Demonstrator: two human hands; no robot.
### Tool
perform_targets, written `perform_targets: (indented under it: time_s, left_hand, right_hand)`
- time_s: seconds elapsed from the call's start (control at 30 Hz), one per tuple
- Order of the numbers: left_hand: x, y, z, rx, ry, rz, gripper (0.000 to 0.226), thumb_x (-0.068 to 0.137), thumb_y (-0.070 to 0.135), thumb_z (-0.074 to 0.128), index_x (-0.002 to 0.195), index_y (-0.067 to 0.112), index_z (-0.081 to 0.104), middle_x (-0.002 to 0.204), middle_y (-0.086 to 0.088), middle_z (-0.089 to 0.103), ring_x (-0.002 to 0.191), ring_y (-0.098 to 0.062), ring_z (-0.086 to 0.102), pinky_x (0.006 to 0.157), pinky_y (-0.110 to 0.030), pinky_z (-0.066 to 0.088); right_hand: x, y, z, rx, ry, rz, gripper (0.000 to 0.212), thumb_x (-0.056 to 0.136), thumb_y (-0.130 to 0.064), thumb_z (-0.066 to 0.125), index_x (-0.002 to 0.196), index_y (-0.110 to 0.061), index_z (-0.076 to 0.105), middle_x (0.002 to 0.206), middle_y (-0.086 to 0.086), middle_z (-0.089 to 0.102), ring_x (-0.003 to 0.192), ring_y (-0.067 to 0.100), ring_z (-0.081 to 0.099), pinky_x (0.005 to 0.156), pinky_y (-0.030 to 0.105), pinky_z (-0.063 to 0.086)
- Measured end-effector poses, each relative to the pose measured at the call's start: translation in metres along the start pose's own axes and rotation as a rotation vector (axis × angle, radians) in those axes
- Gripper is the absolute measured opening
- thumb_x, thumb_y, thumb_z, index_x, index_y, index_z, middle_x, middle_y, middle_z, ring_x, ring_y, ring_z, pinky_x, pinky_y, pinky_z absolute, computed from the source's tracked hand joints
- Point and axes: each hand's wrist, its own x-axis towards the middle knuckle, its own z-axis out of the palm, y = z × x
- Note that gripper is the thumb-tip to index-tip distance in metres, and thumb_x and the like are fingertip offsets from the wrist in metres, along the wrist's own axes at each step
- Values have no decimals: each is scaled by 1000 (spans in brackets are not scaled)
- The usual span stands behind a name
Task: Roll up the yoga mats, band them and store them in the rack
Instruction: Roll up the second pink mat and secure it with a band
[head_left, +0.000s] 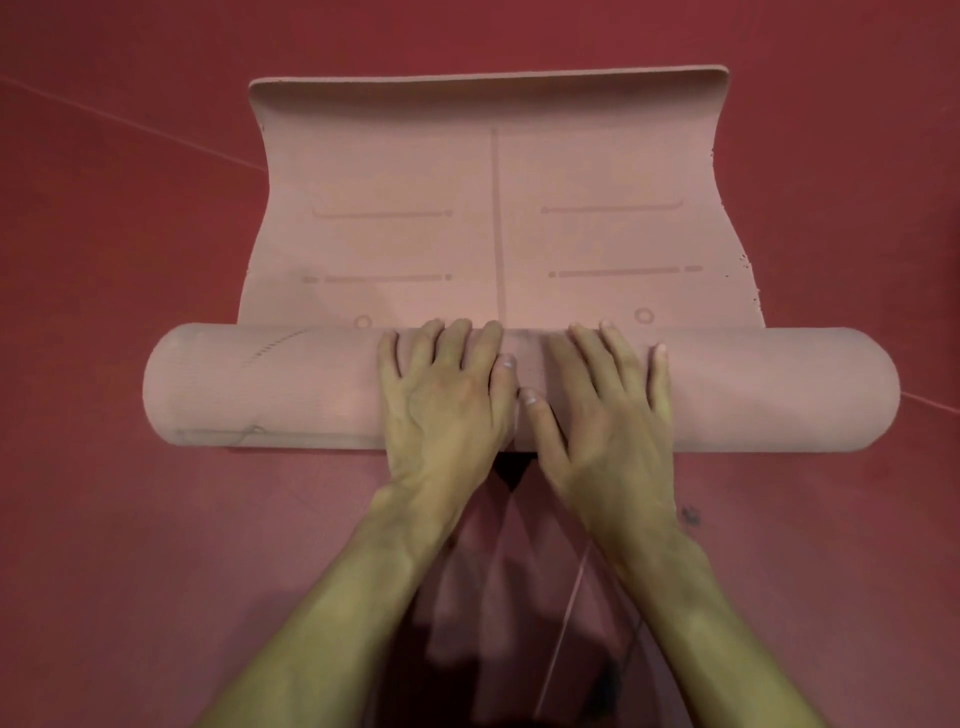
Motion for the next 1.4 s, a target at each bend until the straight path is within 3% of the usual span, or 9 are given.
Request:
perform_targets:
  time_s: [0.2, 0.37, 0.5, 0.6, 0.77, 0.97, 1.17, 1.27, 1.4]
  left_hand:
    - [6, 1, -2, -57, -23, -23, 48, 106, 40, 30, 140, 25, 61, 140, -2, 64, 139, -26, 50, 121, -62, 16]
    - [6, -3, -12, -63, -98, 20, 55, 106, 53, 25, 148, 29, 51, 148, 0, 57, 145, -25, 43, 121, -67, 14]
    - [1, -23, -22, 6, -241, 186, 104, 79, 93, 34, 160, 29, 32, 162, -4, 40, 151, -27, 33, 120, -67, 10]
    - [-3, -27, -24, 103, -331, 215, 131, 59, 89, 69, 163, 32, 15, 166, -1, 29, 154, -26, 24, 121, -67, 7]
    - [-11, -25, -24, 82, -184, 233, 119, 44, 58, 91, 150, 28, 47, 143, -3, 56, 131, -29, 52, 110, -69, 28]
    - [-70, -36, -58, -65, -276, 325, 115, 38, 78, 68, 143, 31, 57, 128, 7, 67, 111, -29, 64, 89, -50, 46]
    - [-117, -42, -82, -90, -620, 324, 116, 56, 100, 44, 157, 44, 33, 151, 21, 47, 140, -13, 44, 113, -47, 32]
    - [-117, -30, -73, -113, -466, 232, 89, 85, 92, 13, 146, 41, 53, 138, 14, 63, 130, -18, 57, 112, -49, 35]
    - [-122, -25, -50, -74, -230, 177, 59, 100, 69, 32, 119, 33, 74, 107, 5, 77, 102, -25, 71, 105, -51, 44]
  right_hand:
    - [3, 3, -10, -11, -77, -19, 65, 102, -54, 39, 156, -17, 44, 163, 7, 42, 156, 27, 28, 128, 56, 9]
    - [14, 22, -23, -194, -280, -157, 108, 73, -77, 63, 161, -22, 31, 165, 4, 37, 154, 30, 30, 125, 61, 17]
    - [23, 30, -29, -243, -301, -196, 122, 57, -72, 86, 158, -21, 39, 159, 2, 46, 147, 30, 42, 120, 58, 30]
    - [20, 29, -30, -247, -289, -203, 116, 55, -66, 89, 154, -27, 42, 156, -4, 48, 143, 26, 45, 119, 54, 32]
    - [17, 25, -40, -196, -236, -220, 107, 46, -58, 93, 142, -29, 57, 140, -9, 62, 129, 20, 60, 108, 49, 43]
    - [-28, 6, -82, -155, -419, -254, 94, 37, -61, 85, 127, -37, 68, 106, -11, 75, 87, 21, 75, 73, 37, 59]
    - [-86, -11, -100, -47, -651, -205, 107, 64, -82, 68, 158, -52, 26, 155, -31, 42, 139, 0, 47, 109, 25, 41]
    - [-90, -5, -98, 11, -646, -172, 109, 71, -75, 72, 161, -55, 12, 164, -34, 21, 151, -5, 26, 121, 19, 23]
    - [-119, -6, -80, 56, -493, -127, 106, 74, -55, 81, 162, -33, 27, 163, -18, 28, 154, 13, 32, 127, 45, 11]
